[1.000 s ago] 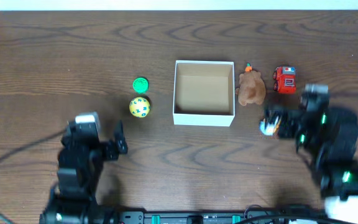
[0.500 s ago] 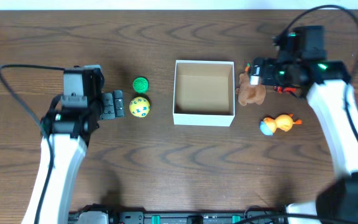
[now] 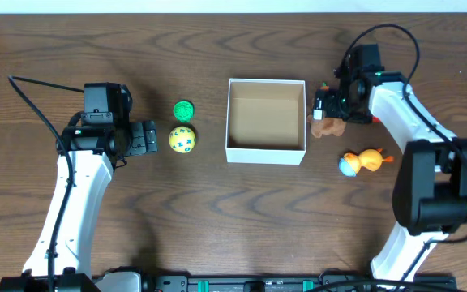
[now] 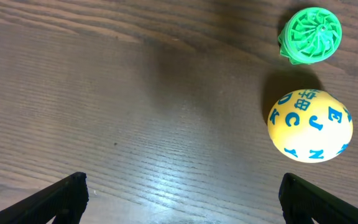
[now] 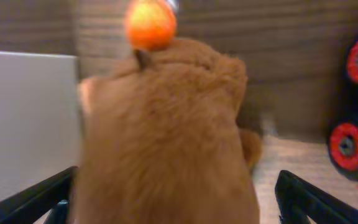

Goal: Pack container
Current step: 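Carry the bear with the right gripper and lower it into the box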

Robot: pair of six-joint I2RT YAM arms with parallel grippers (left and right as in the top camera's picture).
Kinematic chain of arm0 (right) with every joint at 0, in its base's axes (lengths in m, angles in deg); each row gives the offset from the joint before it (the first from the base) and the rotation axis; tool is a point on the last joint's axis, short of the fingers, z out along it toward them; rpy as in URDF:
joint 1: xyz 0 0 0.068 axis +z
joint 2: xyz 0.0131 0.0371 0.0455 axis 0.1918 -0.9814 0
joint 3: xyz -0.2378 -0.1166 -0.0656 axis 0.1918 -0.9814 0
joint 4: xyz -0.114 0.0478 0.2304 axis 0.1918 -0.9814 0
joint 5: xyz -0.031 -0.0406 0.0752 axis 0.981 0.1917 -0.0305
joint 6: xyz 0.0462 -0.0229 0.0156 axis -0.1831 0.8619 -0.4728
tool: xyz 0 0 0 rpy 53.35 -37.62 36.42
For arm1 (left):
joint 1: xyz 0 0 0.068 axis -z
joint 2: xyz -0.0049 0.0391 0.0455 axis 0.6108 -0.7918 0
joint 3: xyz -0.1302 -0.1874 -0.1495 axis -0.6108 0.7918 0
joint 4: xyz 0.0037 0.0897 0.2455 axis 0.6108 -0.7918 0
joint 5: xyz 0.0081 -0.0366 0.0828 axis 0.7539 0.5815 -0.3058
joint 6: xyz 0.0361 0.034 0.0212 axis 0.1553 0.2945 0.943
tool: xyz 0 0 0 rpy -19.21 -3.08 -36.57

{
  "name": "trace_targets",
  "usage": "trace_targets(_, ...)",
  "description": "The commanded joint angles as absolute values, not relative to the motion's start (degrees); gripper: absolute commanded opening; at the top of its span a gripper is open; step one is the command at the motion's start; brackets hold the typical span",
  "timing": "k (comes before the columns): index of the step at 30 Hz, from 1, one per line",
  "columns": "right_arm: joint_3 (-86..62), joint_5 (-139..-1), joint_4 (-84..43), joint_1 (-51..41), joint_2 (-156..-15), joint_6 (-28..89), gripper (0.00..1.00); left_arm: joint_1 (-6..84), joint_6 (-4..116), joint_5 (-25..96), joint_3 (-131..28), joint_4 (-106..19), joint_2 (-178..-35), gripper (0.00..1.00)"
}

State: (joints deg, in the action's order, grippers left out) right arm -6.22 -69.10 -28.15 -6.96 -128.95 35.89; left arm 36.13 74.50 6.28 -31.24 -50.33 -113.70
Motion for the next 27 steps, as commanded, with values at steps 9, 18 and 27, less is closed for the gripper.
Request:
trace_targets(9,-5.3,-66.7,-28.3,-6.4,-129.0,35.6,0.27,35.8,74.8,6.5,-32.2,-50.5,-113.7,0.98)
trace_targets(18,-3.6,-66.9,-30.5,1.5,-112.1,34.0,0.25,35.8,74.9,6.5,-32.2,-50.5,-113.7,0.98)
trace_targets(27,-4.2,-58.2,-24.0,16.6,-108.5,25.1,0.23,35.8,74.9,6.5,-32.2,-50.5,-113.7,0.98)
